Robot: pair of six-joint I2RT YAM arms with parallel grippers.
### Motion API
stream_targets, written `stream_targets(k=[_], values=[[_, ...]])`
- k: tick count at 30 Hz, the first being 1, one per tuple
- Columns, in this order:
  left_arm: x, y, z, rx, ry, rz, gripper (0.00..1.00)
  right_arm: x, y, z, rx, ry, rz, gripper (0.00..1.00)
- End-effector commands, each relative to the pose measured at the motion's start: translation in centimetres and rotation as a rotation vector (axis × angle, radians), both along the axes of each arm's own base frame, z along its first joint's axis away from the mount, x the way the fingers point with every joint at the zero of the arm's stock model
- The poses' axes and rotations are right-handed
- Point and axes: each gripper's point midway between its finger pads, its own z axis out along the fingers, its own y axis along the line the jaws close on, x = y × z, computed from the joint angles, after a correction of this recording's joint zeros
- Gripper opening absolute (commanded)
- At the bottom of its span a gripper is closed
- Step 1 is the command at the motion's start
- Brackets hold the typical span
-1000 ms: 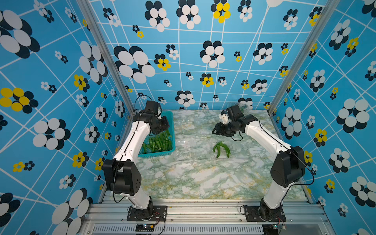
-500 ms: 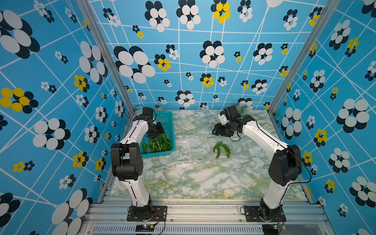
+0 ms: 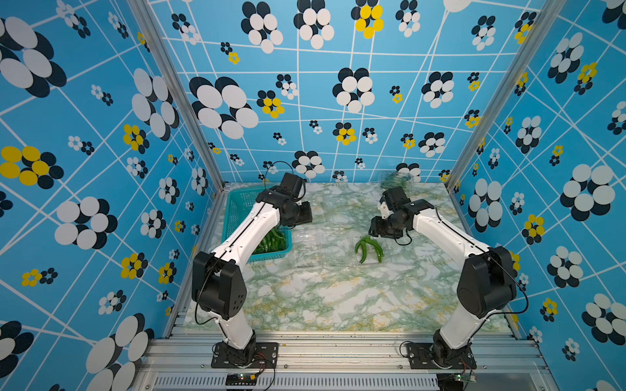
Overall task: Take small green peppers out of containers
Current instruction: Place the green pepper in the basket, then pick up the green pepper from the packing box.
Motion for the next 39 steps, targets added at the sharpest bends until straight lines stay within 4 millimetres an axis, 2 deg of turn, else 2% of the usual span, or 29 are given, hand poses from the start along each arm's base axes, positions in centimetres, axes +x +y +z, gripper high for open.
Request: stream_targets(k=[1,4,9,13,16,19,26,39], values=[[-1.8,-4.0,-0.7,0.022,0.020,-0.034,0.49,-1.0,-1.7,0.7,-0.006,-0.026,-0.013,0.57],[-2.6,-8.2,-2.0,0.016,0.039,-0.088,0.49,-1.9,-3.1,0.8,-0.010,-0.034,-0.029,0.57],[-3.0,-14.0,-4.4,0.021,0.068,-0.167,0.49,-2.9,-5.4,0.4,-0.016,-0.029,-0.075,0.58],[-3.1,-17.2,-5.7,0.050,0.085,-0.222,0.49,-3.2,-6.7,-0.3,-0.005,-0.016,-0.114,0.58],[-3.2,-18.8,-7.0,0.061,0.107,-0.247,0.49,-3.3,-7.1,-0.7,0.001,-0.012,-0.134,0.58],[-3.2,-19.6,-8.9,0.078,0.138,-0.250,0.49,-3.4,-7.3,-1.1,0.010,-0.008,-0.141,0.58],[-3.7,-19.6,-12.9,0.120,0.205,-0.239,0.49,-3.7,-7.5,-1.9,0.009,0.005,-0.143,0.58],[-3.5,-19.9,-16.4,0.138,0.245,-0.235,0.49,-4.1,-7.7,-2.3,0.005,0.009,-0.149,0.57]])
